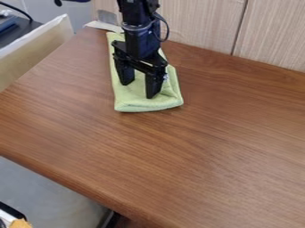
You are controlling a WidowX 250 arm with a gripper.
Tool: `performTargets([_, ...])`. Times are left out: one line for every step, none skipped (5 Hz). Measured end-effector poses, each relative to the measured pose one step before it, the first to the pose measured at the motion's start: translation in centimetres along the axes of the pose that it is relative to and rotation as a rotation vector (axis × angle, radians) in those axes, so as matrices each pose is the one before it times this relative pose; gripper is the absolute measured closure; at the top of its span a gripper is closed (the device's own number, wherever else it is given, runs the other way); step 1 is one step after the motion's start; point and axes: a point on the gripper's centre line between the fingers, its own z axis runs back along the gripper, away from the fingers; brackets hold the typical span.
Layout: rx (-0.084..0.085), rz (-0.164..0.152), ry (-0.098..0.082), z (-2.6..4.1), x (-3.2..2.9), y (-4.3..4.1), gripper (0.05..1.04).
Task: Move the cloth from top left to the bottom right
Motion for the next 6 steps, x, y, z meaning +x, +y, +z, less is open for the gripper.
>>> performTargets([0.0140,-0.0028,0.0031,-0.361,-0.190,-0.294,0.083])
performTargets([-0.0011,-0.0163,0.0027,-0.156,-0.066,-0.804,0.083])
performTargets([-0.0093,-0.0365,-0.0094,0.082,0.536,-1.627,0.081])
performTargets([-0.0260,-0.0711,-0.0131,0.371,0.677,-3.331,0.083])
performTargets([-0.0185,-0.0705,-0.0041,0.231,0.264,-3.138,0.084])
performTargets([-0.0278,-0.0924,-0.0047,-0.149,0.159,-3.630,0.084])
